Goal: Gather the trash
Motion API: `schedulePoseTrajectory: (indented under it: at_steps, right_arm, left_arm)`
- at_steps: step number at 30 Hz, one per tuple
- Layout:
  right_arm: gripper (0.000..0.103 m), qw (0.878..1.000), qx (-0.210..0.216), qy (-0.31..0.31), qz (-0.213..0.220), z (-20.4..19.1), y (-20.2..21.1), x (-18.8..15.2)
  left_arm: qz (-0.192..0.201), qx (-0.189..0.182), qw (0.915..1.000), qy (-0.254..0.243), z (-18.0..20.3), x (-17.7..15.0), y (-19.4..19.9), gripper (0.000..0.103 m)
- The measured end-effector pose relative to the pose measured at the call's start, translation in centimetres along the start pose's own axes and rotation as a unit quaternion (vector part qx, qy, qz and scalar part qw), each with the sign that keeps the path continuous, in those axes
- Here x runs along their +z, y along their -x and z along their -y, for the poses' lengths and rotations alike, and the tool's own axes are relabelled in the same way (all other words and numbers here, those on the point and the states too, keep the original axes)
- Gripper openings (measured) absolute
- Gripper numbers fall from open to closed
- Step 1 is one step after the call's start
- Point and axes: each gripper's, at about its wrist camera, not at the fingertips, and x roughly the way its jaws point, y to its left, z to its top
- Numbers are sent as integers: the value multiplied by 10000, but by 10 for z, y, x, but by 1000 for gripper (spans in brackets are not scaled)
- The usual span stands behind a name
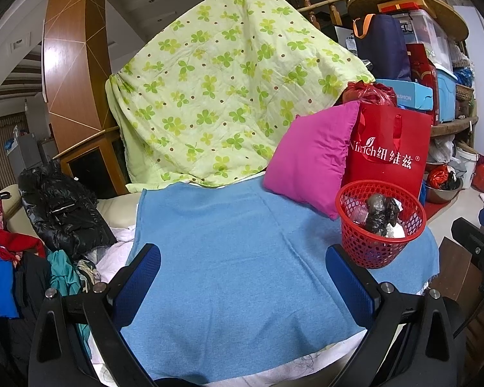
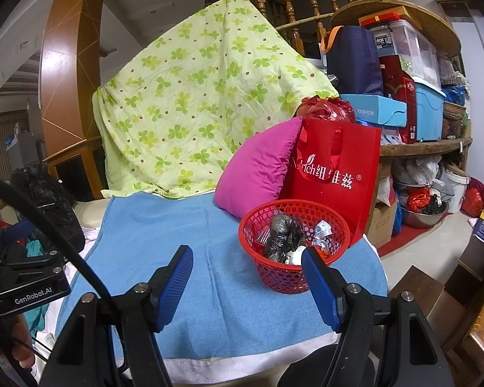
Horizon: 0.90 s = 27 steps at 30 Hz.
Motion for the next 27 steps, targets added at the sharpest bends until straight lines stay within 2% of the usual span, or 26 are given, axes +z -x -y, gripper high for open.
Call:
schedulePoseTrajectory:
  at_steps: [27]
  right_arm:
    - [73, 10000, -49, 49, -10, 1, -2, 2]
  left_arm:
    - [-69, -42, 10000, -5, -1, 1, 0, 102]
